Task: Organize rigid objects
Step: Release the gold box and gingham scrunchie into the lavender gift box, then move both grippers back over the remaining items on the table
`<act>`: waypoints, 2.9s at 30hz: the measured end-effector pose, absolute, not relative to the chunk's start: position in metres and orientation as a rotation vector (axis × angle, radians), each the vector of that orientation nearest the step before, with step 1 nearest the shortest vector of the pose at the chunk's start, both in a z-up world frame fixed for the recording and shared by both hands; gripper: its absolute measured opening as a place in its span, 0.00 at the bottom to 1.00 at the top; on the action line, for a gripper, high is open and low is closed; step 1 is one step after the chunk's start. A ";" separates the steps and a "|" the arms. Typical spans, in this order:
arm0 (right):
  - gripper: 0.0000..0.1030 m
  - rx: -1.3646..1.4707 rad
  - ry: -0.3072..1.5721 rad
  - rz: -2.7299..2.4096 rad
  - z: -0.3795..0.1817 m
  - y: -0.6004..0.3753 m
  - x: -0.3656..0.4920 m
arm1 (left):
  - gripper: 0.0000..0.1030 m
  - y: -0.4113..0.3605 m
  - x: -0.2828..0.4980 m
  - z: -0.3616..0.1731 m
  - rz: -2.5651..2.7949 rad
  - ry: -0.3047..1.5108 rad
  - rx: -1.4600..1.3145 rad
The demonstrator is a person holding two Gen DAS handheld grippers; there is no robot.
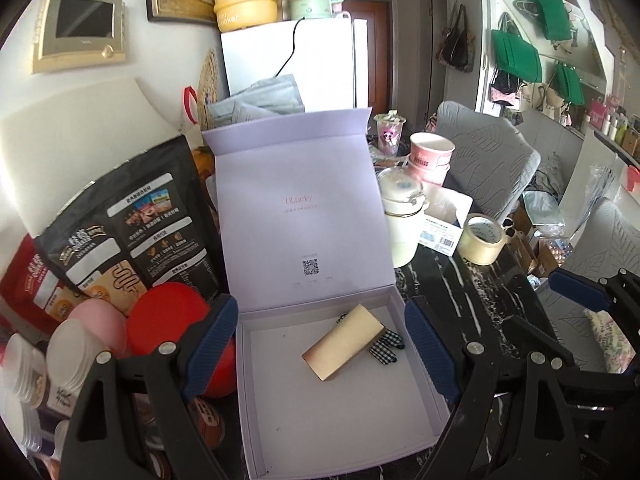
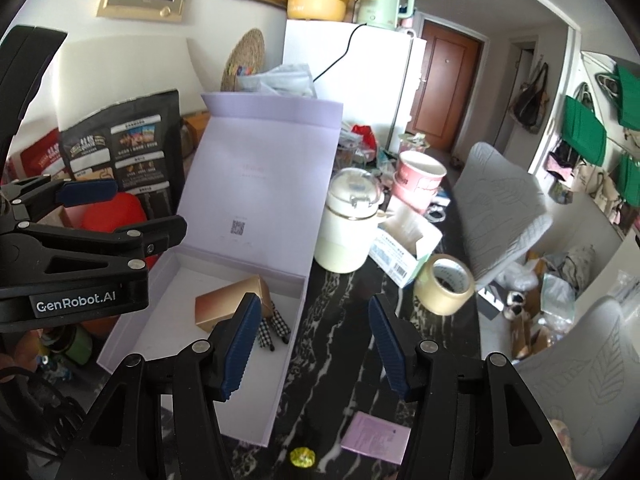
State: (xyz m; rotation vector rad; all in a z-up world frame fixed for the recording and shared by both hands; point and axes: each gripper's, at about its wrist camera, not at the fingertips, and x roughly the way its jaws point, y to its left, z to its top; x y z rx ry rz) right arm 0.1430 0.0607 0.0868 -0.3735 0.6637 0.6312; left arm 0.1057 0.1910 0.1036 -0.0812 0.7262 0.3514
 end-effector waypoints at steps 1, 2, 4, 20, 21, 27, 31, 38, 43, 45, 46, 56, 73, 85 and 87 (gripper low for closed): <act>0.55 -0.372 0.658 0.630 0.090 0.058 0.141 | 0.83 0.187 0.099 0.108 0.352 0.716 -0.077; 0.55 -0.370 0.652 0.628 0.092 0.055 0.138 | 0.83 0.185 0.095 0.110 0.351 0.710 -0.075; 0.55 -0.362 0.645 0.627 0.099 0.047 0.130 | 0.83 0.178 0.084 0.115 0.349 0.694 -0.072; 0.62 -0.338 0.615 0.593 0.112 -0.012 0.069 | 0.86 0.129 0.020 0.120 0.268 0.655 -0.055; 0.62 -0.337 0.613 0.589 0.111 -0.017 0.065 | 0.86 0.125 0.015 0.119 0.261 0.652 -0.054; 0.64 -0.328 0.610 0.564 0.106 -0.038 0.044 | 0.86 0.106 0.000 0.114 0.211 0.644 -0.037; 0.64 -0.322 0.605 0.548 0.102 -0.052 0.031 | 0.86 0.091 -0.007 0.108 0.172 0.655 -0.025; 0.64 -0.312 0.592 0.508 0.094 -0.076 0.009 | 0.86 0.067 -0.017 0.095 0.085 0.672 -0.009; 0.64 -0.292 0.590 0.475 0.087 -0.093 -0.002 | 0.86 0.050 -0.023 0.088 0.055 0.661 0.018; 0.64 -0.284 0.594 0.461 0.084 -0.100 -0.005 | 0.86 0.046 -0.024 0.084 0.048 0.661 0.021; 0.64 -0.282 0.596 0.455 0.082 -0.103 -0.007 | 0.86 0.043 -0.024 0.082 0.037 0.662 0.018; 0.64 -0.241 0.616 0.403 0.059 -0.131 -0.019 | 0.86 0.016 -0.028 0.059 -0.047 0.691 0.057; 0.64 -0.125 0.694 0.391 -0.002 -0.158 -0.014 | 0.86 0.004 -0.005 0.002 -0.115 0.765 0.041; 0.64 -0.097 0.775 0.397 -0.041 -0.162 0.008 | 0.86 0.012 0.039 -0.034 -0.111 0.778 -0.021; 0.64 -0.094 0.788 0.396 -0.047 -0.162 0.013 | 0.86 0.015 0.046 -0.036 -0.104 0.777 -0.031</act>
